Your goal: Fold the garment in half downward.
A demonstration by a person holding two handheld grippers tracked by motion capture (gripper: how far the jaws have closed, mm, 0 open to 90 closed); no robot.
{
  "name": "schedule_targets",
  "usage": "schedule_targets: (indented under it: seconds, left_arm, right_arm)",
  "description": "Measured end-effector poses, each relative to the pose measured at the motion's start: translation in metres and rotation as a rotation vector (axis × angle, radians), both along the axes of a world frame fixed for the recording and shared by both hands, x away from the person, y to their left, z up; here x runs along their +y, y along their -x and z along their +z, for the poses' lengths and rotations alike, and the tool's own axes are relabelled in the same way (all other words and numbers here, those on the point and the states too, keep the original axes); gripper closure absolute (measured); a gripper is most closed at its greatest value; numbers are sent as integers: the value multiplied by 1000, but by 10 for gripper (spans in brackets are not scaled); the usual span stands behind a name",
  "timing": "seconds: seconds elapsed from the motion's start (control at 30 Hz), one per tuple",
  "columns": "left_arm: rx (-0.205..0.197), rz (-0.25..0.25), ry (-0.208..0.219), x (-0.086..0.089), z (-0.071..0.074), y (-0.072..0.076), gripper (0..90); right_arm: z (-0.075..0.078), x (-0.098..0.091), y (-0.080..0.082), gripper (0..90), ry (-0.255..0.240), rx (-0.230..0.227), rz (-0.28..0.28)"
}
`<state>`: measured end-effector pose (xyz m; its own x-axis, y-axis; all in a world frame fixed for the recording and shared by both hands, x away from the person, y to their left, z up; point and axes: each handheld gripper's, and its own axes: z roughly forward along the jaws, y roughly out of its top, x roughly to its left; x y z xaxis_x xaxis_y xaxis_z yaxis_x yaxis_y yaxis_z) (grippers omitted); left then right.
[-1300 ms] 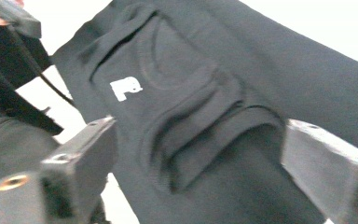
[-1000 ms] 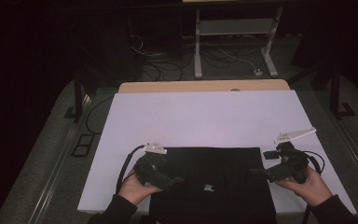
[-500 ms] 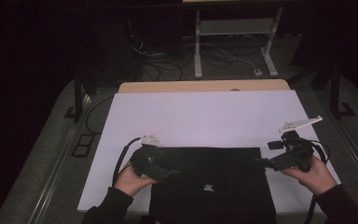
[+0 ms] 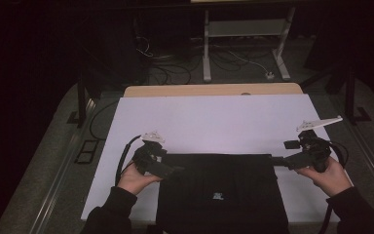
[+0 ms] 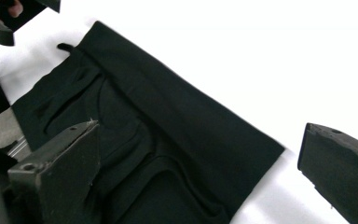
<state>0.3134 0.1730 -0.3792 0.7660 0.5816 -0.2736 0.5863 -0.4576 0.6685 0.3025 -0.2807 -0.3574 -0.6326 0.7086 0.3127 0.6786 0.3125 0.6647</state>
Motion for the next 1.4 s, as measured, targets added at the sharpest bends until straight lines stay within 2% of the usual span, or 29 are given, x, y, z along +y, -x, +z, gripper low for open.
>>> schedule_targets:
  seconds: [0.13,0.4,0.5,0.8,0.93,1.03,1.23,1.33,1.4]
  left_arm:
    - [7,-3,-7,2,-3,-4,0]
    - [4,-2,5,6,-6,-12,0]
    - [4,-17,7,7,-7,-15,0]
    - [16,-10,26,15,-15,-29,0]
    - [25,-12,29,19,-20,-35,0]
    - [25,-22,29,23,-22,-39,0]
    - [23,-4,22,29,-28,-45,0]
    - [23,-4,53,32,-30,-47,0]
    - [32,1,57,35,-32,-50,0]
  right_arm:
    - [-2,-1,-3,0,18,-26,-12]
    - [-6,-3,-13,0,15,-12,-9]
    - [-8,-4,-16,0,10,-9,-7]
    - [-15,-5,-24,0,3,-21,26]
    - [-20,-6,-29,0,8,-25,24]
    - [-25,-8,-33,0,9,-17,17]
    - [-36,-16,-40,19,1,-12,-2]
    - [-41,-21,-43,19,-7,-5,-19]
    - [-43,-23,-44,20,-14,5,-26]
